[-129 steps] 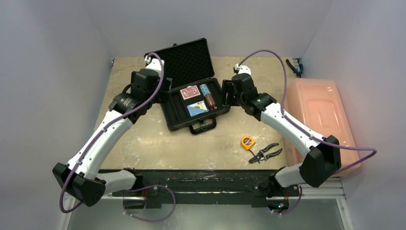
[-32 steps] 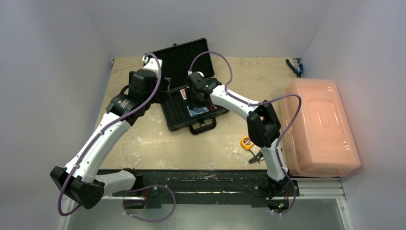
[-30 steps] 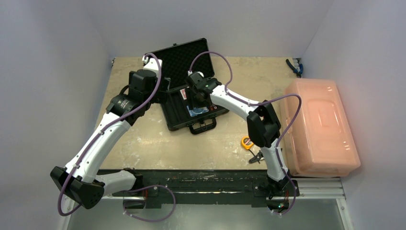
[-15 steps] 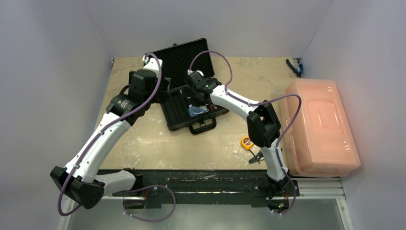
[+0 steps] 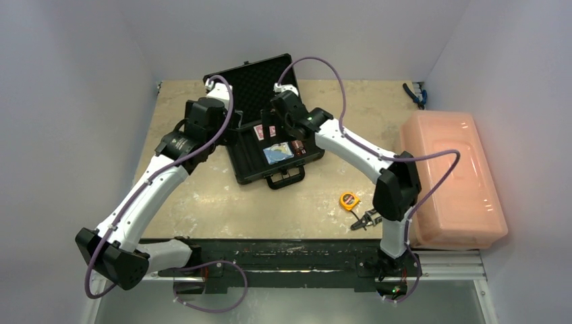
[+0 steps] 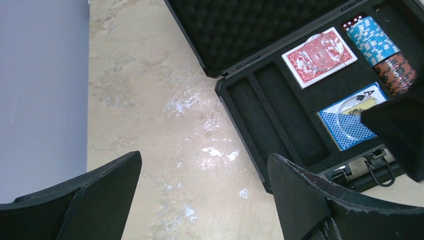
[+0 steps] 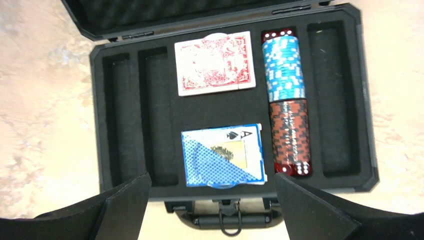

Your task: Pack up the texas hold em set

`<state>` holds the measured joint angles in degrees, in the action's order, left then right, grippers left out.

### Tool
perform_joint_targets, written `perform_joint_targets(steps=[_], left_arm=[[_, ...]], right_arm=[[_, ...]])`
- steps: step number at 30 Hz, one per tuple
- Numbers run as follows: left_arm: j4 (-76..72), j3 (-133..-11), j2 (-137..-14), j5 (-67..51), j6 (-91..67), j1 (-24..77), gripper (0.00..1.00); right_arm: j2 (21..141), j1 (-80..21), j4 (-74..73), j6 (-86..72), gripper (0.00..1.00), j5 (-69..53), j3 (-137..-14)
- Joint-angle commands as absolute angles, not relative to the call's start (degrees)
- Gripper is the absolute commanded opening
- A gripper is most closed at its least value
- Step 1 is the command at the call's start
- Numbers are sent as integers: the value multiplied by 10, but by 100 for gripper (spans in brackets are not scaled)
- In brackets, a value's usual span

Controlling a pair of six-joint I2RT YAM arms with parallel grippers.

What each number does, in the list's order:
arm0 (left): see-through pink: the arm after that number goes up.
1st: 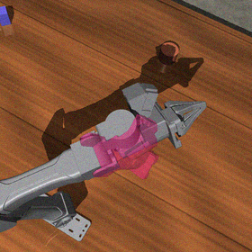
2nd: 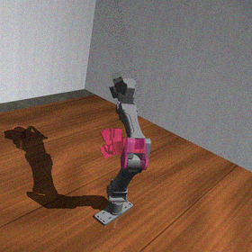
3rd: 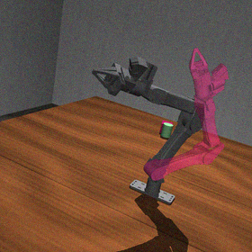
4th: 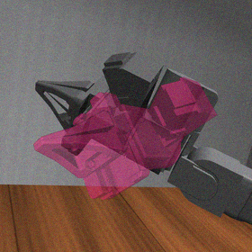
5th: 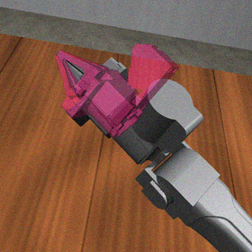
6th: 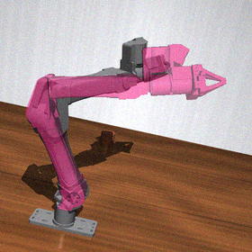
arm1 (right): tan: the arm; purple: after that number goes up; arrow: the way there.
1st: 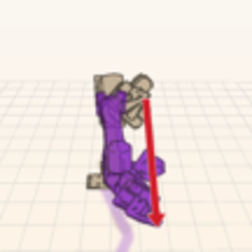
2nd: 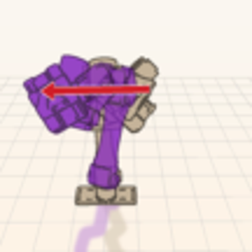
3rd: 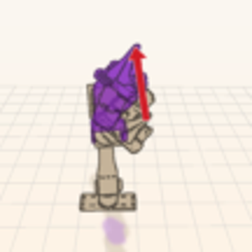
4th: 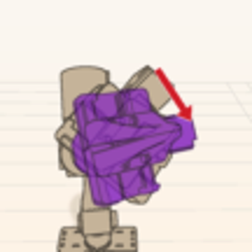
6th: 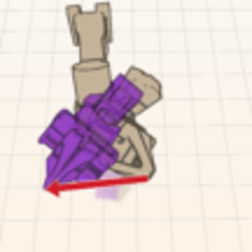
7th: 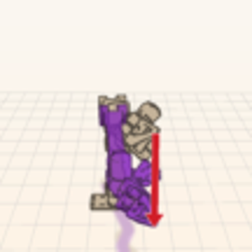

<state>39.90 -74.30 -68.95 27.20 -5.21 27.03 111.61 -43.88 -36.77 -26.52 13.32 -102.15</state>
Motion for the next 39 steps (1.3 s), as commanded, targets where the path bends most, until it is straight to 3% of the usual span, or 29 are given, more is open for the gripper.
perform_joint_targets(steps=[1,9,18,39], left_arm=[[388,-748,-718,254,-69,269,97],[444,-791,-804,210,-129,240,94],[513,-851,-921,160,-216,186,81],[437,-851,-1076,66,-333,104,61]], right_arm=[[1043,-442,-335,-286,99,171,-976],[947,-433,-306,-313,99,221,-854],[861,-411,-272,-337,99,212,-728],[774,-387,-258,-334,99,166,-634]])
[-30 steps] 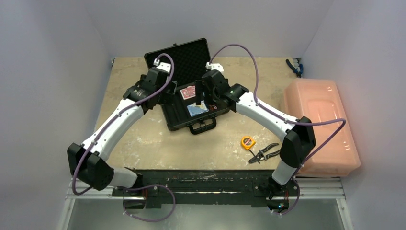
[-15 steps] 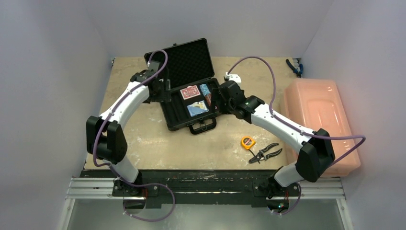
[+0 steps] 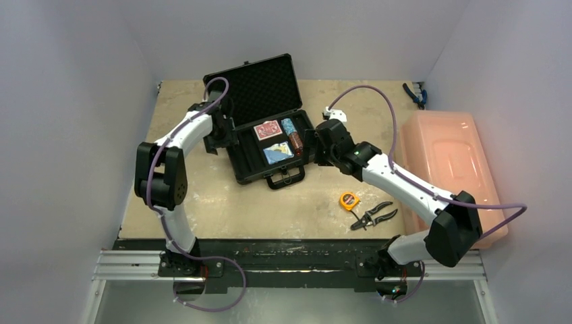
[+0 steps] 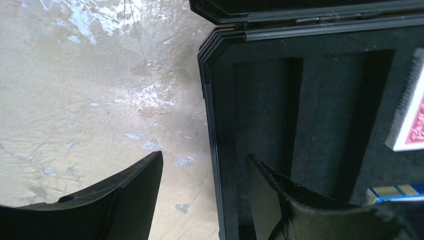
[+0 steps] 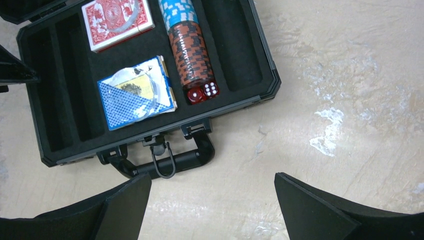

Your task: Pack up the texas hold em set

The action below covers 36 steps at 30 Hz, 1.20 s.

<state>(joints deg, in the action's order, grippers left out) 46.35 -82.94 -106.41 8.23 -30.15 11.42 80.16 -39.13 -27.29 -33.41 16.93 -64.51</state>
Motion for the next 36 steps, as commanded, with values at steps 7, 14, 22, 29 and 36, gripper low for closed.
perform_joint_targets(steps=[7,14,22,29,36], left_arm=[[433,-859,-1103,63,-348,103,50],[433,-834,-1107,77,-371,103,39],[415,-790,-1084,61,-373,104,5],[399,-728,-1043,49,-381,104,0],[387,-673,-1000,47,-391,115,0]], right_arm=[[762,-384,-261,-328,99,164,-622],[761,-382,-261,-325,99,162,-619],[755,-381,-258,-328,98,158,-607],[744,-381,-254,-330,98,156,-595],[732,-381,-253,-331,98,155,-583]])
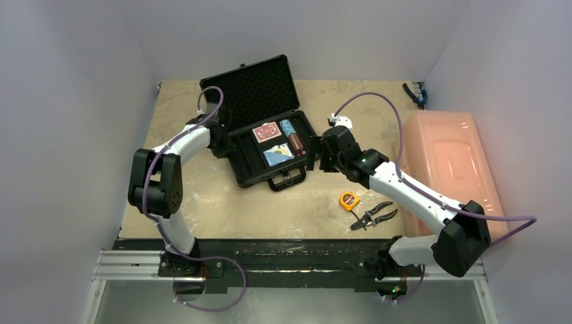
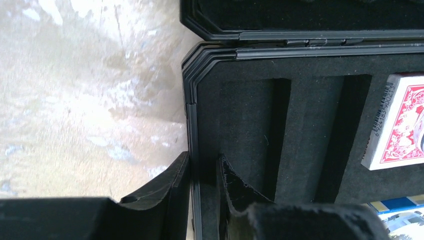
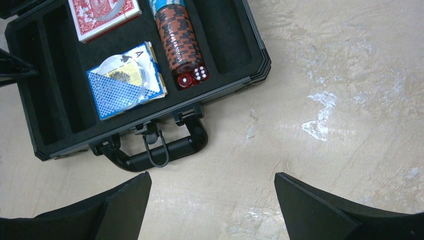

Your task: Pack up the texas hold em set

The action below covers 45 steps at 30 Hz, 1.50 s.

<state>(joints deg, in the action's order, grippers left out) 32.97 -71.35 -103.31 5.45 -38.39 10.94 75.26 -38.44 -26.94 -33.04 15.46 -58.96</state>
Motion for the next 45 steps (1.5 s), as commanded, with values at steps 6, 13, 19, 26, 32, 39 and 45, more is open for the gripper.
perform_joint_targets(steps=[6,13,19,26,32,39,45], left_arm=[[391,-639,-970,57,-406,140,0],[393,-597,-936,66,-430,169,0],[380,-545,-907,59,-464,196,0],[382,-513,-876,59,-482,218,0],[377,-479,-849,47,-496,233,0],[360,-427,-811,29,-515,250,0],[359,-405,-788,32,-520,258,5]], right_arm=[[720,-381,-254,-332,98,155,-573],[707,-381,-255,-335,98,154,-559],[697,-381,-257,-334,98,158,-548],[697,-381,-255,-336,98,158,-543],[702,-381,-253,-335,98,159,-543],[707,-381,-251,-335,98,162,-541],[712,-381,-249,-334,98,160,-540]])
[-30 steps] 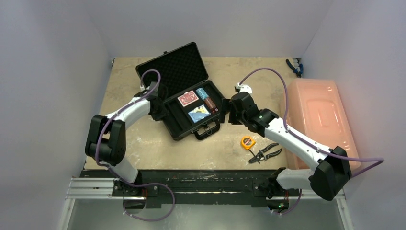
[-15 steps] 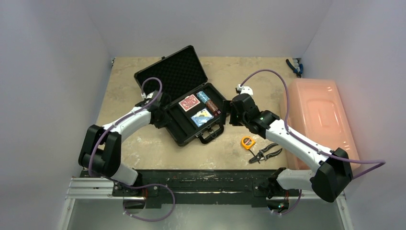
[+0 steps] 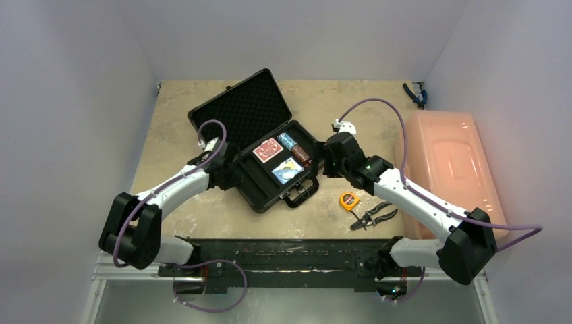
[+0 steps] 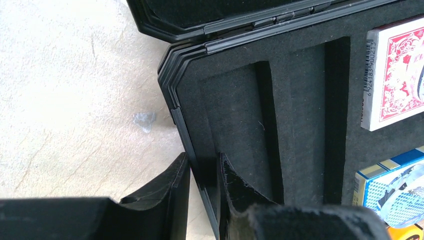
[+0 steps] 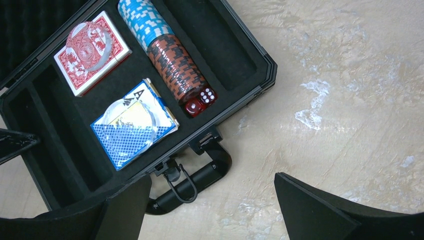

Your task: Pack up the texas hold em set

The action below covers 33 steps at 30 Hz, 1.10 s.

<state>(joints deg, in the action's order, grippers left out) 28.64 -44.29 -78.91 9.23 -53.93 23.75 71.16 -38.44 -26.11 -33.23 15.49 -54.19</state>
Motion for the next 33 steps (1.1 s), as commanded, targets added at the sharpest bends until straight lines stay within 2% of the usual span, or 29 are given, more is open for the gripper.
perform_joint_targets(steps=[1,5,16,26,29,33], left_arm=[[359,-404,-786,34,-521,259,7],[357,-407,-781,37,-518,261,21],[387,-425,-726,72,-500,263,75],[442,-467,-654,101,-461,263,91],[463,-493,-629,114,-435,263,99],[497,-538,-603,151,-399,263,100]], right_arm=[[713,-381,-249,-335,98,160,-540],[712,-381,-251,-335,98,161,-540],[687,-381,-265,-338,98,173,-533],[682,-380,-266,-338,98,176,-526],[682,-381,-264,-337,98,180,-523],[667,-380,-256,-338,98,192,-513]])
